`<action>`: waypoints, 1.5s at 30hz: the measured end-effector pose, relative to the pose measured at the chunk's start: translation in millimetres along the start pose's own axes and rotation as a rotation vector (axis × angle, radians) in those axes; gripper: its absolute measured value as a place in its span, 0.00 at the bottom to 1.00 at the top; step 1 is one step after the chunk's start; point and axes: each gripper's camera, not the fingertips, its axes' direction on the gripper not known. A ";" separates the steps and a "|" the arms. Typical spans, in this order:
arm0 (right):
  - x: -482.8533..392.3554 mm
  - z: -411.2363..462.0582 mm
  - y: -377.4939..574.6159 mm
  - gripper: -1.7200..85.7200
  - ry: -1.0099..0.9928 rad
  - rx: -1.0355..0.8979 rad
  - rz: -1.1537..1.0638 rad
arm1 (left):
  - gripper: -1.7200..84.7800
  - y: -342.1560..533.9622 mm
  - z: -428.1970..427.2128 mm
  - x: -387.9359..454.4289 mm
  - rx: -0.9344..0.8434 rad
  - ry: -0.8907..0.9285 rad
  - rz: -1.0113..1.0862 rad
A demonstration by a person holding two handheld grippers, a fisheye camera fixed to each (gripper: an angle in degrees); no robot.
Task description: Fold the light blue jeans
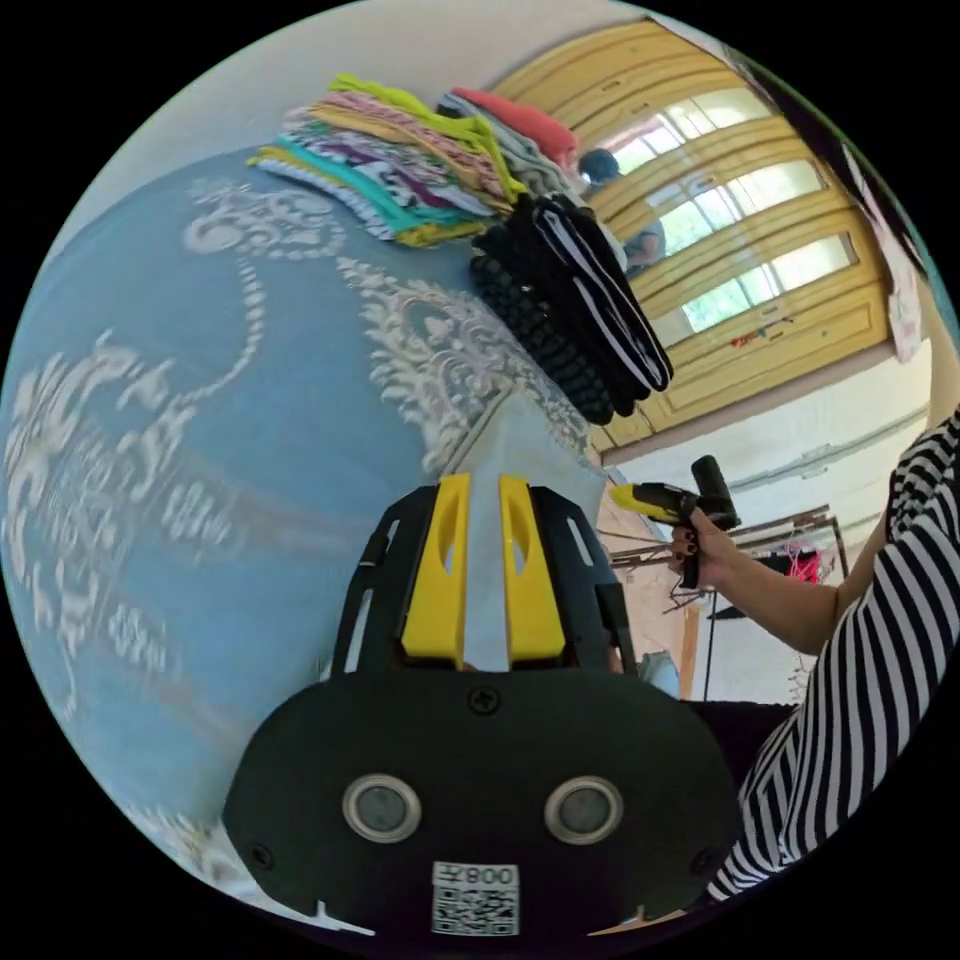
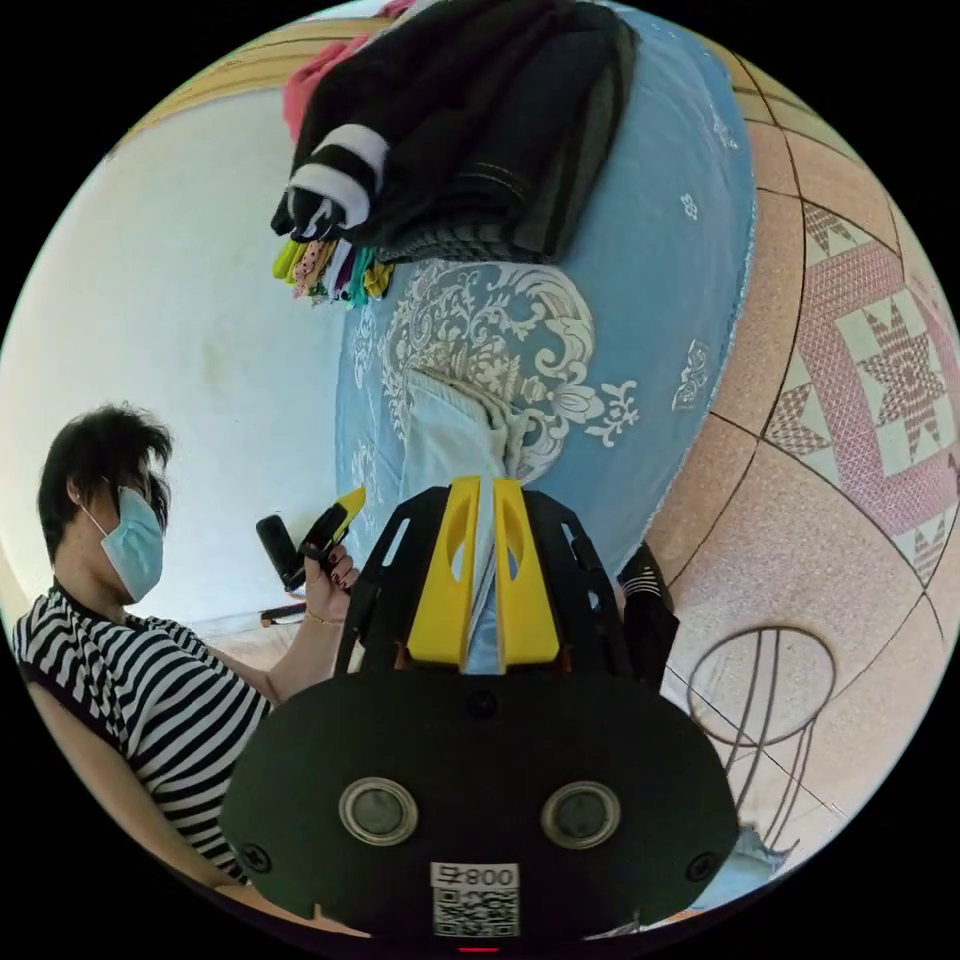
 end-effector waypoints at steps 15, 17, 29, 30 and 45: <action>-295.8 503.7 127.1 0.11 -0.143 -1.089 -1.023 | 0.11 443.2 -317.0 -59.0 -0.063 -0.509 -0.945; -317.8 553.4 162.2 0.11 -0.083 -1.140 -1.163 | 0.13 517.2 -350.9 -50.0 -0.005 -0.505 -1.118; -364.9 736.7 337.5 0.12 0.109 -1.270 -1.535 | 0.09 771.3 -422.9 -7.1 0.482 -0.385 -1.633; -362.1 754.9 352.8 0.12 0.157 -1.298 -1.555 | 0.09 776.6 -425.3 -7.9 0.477 -0.380 -1.632; -378.0 848.8 430.7 0.11 0.157 -1.227 -1.670 | 0.06 889.7 -480.7 28.0 0.532 -0.323 -1.699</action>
